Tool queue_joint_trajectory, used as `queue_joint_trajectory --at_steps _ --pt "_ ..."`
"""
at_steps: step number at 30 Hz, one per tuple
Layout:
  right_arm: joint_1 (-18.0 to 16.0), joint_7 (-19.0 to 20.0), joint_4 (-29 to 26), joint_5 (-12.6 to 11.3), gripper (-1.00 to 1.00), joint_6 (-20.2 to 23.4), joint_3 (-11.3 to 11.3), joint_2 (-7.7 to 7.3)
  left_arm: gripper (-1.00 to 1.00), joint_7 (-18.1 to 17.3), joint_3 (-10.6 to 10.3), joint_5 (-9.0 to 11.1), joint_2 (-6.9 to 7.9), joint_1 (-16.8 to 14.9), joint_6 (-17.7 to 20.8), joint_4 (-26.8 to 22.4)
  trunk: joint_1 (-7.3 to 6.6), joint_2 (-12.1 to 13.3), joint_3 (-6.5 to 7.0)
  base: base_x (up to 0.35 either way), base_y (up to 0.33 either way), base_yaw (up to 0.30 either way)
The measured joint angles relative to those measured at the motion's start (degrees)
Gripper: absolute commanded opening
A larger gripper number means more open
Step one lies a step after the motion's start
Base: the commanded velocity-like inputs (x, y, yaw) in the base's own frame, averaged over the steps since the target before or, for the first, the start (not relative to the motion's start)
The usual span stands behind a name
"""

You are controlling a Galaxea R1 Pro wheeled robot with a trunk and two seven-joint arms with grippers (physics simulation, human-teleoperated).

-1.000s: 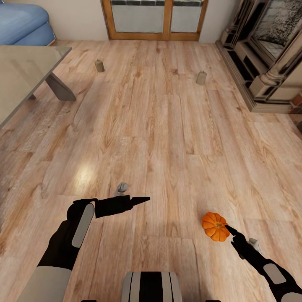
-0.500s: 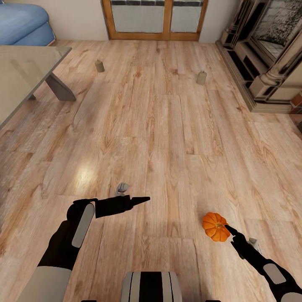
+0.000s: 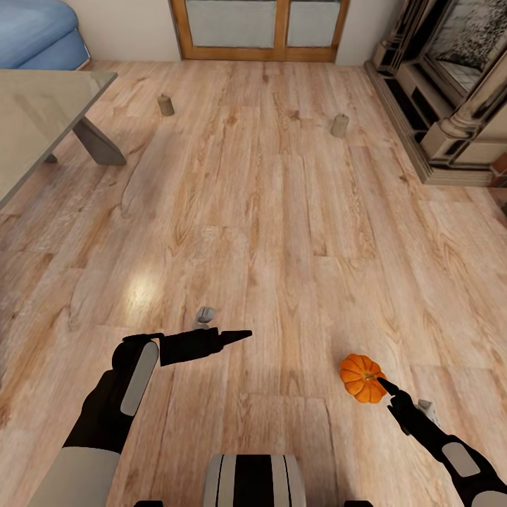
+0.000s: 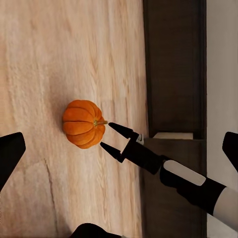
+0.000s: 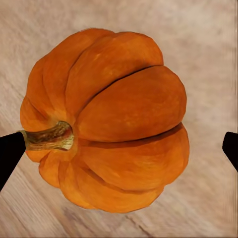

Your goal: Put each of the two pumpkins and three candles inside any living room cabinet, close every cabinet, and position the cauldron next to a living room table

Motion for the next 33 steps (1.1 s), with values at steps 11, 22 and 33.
queue_joint_trajectory --at_steps 11,22,33 --pt "0.0 0.0 0.0 0.0 1.0 0.0 0.0 0.0 1.0 0.0 0.0 0.0 0.0 0.0 0.0 0.0 0.1 -0.1 -0.89 0.0 0.0 0.0" --pt "0.0 0.0 0.0 0.0 1.0 0.0 0.1 0.0 1.0 0.1 0.0 0.0 0.0 0.0 0.0 0.0 0.1 -0.1 -0.89 0.0 0.0 0.0" --pt "0.0 0.0 0.0 0.0 1.0 0.0 0.1 0.0 1.0 0.0 0.0 0.0 0.0 0.0 0.0 0.0 0.09 -0.1 -0.89 0.018 0.007 0.0"
